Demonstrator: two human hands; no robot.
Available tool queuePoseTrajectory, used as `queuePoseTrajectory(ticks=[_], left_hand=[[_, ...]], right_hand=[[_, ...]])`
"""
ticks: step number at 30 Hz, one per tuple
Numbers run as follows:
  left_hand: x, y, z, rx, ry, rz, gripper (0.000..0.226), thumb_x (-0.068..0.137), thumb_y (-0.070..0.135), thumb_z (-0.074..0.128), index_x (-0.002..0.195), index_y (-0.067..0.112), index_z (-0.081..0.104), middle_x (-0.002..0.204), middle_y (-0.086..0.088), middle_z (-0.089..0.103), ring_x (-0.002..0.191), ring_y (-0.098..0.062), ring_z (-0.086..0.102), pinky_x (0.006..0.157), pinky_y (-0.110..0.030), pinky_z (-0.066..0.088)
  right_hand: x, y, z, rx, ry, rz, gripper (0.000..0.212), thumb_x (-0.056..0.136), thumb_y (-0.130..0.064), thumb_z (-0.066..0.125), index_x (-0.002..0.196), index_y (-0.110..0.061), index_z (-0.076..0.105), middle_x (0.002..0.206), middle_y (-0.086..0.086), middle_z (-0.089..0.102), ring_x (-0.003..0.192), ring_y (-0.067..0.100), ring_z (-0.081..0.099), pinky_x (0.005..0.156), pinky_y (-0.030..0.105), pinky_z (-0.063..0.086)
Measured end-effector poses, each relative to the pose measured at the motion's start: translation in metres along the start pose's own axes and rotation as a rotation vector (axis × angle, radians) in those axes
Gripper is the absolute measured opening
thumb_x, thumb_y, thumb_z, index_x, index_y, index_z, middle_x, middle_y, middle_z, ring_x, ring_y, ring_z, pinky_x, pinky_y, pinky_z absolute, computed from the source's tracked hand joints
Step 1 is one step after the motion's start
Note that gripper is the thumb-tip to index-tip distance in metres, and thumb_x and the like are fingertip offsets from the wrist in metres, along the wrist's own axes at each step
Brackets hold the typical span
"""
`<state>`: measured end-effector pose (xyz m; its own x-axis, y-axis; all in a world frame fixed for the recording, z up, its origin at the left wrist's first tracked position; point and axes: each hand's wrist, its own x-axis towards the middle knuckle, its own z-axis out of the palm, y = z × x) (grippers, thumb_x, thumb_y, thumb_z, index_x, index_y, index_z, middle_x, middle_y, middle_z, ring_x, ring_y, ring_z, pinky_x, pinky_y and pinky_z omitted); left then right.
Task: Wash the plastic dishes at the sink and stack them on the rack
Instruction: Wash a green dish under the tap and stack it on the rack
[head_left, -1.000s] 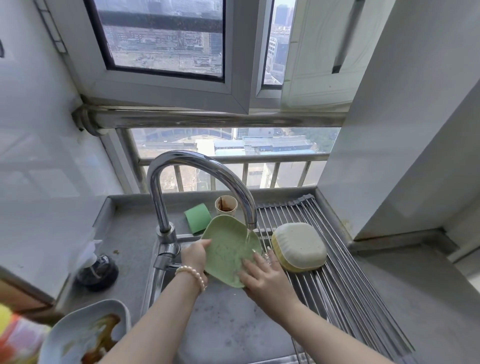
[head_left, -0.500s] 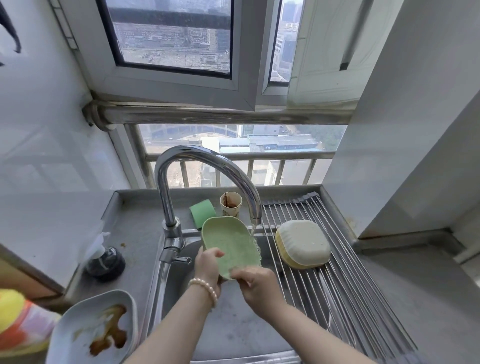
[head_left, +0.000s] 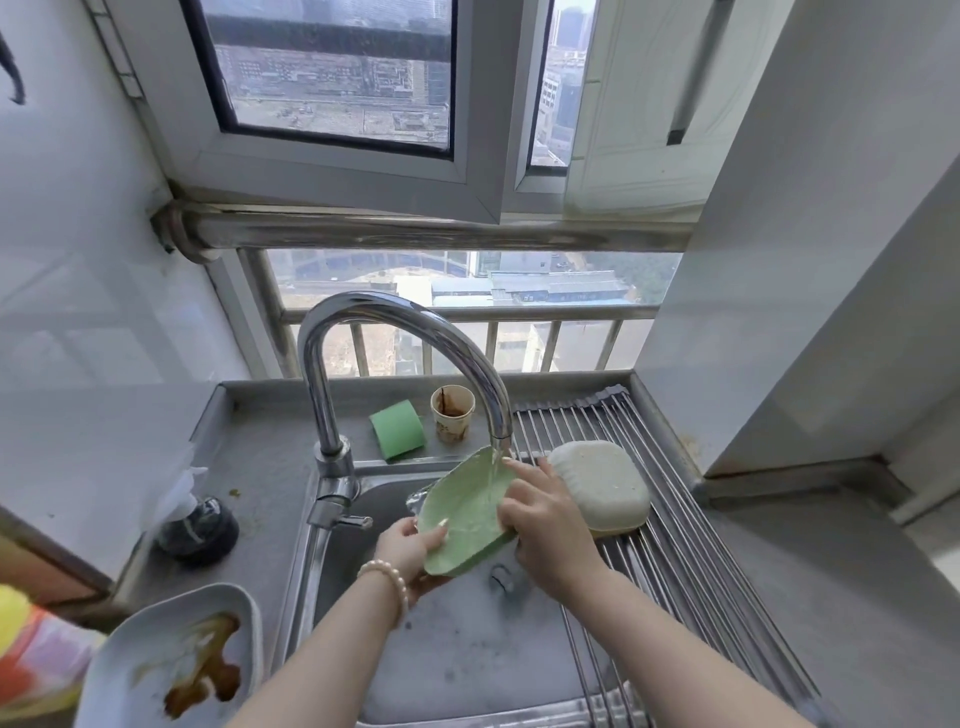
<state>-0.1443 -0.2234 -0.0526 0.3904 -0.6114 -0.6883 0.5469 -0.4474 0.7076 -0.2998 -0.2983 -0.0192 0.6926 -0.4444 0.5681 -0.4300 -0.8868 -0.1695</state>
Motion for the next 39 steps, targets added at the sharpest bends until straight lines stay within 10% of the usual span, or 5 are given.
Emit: queuePoseTrajectory(ticks=[7,16,21,26,39], left_hand=[[0.005,-0.003,0.016,0.249,0.239,0.358,0.018,0.087,0.0,0.06,0.079,0.015,0.055,0.079,-0.008,0.063,0.084,-0.031,0.063,0.077,-0.041,0.053],[-0.023,0.032,-0.001,0.587,0.081,0.478,0.063,0.084,-0.007,0.049,0.141,0.017,0.04,0.109,0.002,0.057,0.081,-0.012,0.057,0.066,-0.023,0.048],[-0.028,0.041,-0.025,0.476,-0.025,0.011,0.043,0.094,0.047,0.049,0.108,0.008,0.06,0.091,-0.01,0.066,0.063,-0.025,0.065,0.055,-0.029,0.051],[-0.011,0.028,-0.05,0.794,0.115,0.18,0.042,0.082,0.044,0.04,0.06,0.016,0.062,0.078,-0.011,0.062,0.075,-0.026,0.057,0.074,-0.033,0.044],[-0.01,0.056,-0.04,0.646,0.013,0.313,0.026,0.068,0.028,0.05,0.086,0.012,0.042,0.078,-0.005,0.047,0.069,-0.017,0.04,0.065,-0.031,0.034]], right_hand=[[-0.017,0.004,0.0,-0.13,-0.095,0.073,0.044,0.038,0.012,0.079,0.071,-0.016,0.068,0.123,0.016,0.064,0.122,0.038,0.054,0.101,0.058,0.032],[-0.039,0.014,0.008,0.542,-0.433,0.608,0.016,0.072,0.001,0.076,0.074,-0.015,0.074,0.135,0.005,0.055,0.133,0.015,0.04,0.11,0.018,0.022],[-0.025,0.02,-0.004,1.094,-0.393,0.892,0.025,0.066,0.001,0.08,0.078,-0.005,0.059,0.106,0.005,0.066,0.101,0.018,0.059,0.08,0.024,0.049],[-0.01,0.025,-0.005,1.265,-0.435,1.162,0.025,0.092,-0.02,0.063,0.108,-0.005,0.053,0.114,0.013,0.062,0.104,0.027,0.061,0.087,0.048,0.053],[-0.03,0.076,-0.035,1.488,0.124,1.69,0.038,0.097,-0.023,0.051,0.132,-0.01,0.042,0.111,0.021,0.057,0.095,0.035,0.058,0.071,0.047,0.051]])
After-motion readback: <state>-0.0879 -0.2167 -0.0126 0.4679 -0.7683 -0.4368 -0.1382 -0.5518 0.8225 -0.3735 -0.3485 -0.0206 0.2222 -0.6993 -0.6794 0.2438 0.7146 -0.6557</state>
